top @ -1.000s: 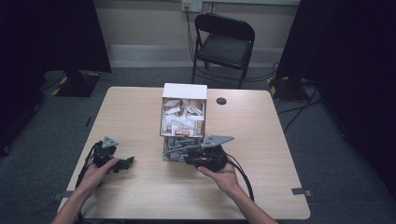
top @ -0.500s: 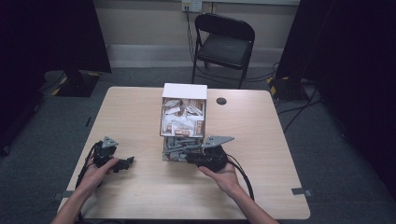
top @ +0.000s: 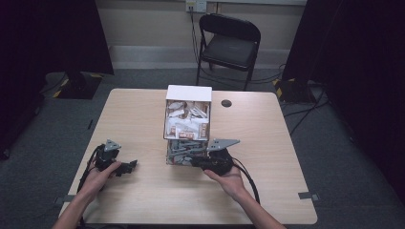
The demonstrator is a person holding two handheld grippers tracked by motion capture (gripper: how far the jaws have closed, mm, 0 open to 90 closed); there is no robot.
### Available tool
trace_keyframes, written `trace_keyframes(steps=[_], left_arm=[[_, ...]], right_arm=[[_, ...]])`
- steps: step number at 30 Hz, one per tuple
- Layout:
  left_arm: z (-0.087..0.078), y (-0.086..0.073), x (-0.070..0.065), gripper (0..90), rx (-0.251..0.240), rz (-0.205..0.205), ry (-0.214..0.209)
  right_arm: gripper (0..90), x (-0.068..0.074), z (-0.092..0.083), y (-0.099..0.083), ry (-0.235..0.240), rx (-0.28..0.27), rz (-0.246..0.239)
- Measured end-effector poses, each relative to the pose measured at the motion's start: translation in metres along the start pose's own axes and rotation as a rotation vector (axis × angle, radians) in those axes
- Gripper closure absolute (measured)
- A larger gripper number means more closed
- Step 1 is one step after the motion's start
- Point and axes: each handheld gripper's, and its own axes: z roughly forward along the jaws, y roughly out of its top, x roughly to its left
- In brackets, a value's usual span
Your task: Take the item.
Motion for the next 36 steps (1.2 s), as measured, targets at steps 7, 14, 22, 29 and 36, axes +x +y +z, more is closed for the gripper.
trace_keyframes(steps=[7, 14, 22, 29, 36], left_arm=[[0.0000, 0.0000, 0.0001, 0.0, 0.000, 0.000, -0.001], [0.0001, 0.0000, -0.0001, 0.0, -0.001, -0.002, 0.000], [0.0000, 0.0000, 0.0000, 0.0, 0.000, 0.000, 0.000], [0.0000, 0.0000, 0.0001, 0.0, 0.000, 0.000, -0.002], [0.0000, 0.0000, 0.0000, 0.0, 0.000, 0.000, 0.000]], right_arm=[[90.0, -0.0033, -0.0009, -0.0003, -0.005, -0.008, 0.001], [90.0, -0.0039, -0.0013, 0.0003, -0.004, -0.007, -0.008], [90.0, -0.0041, -0.0025, 0.0007, 0.001, -0.010, -0.012], [90.0, -0.0056, -0.0034, 0.0001, -0.001, -0.012, -0.009], [90.0, -0.0039, -0.0056, 0.0014, 0.002, -0.024, -0.012]])
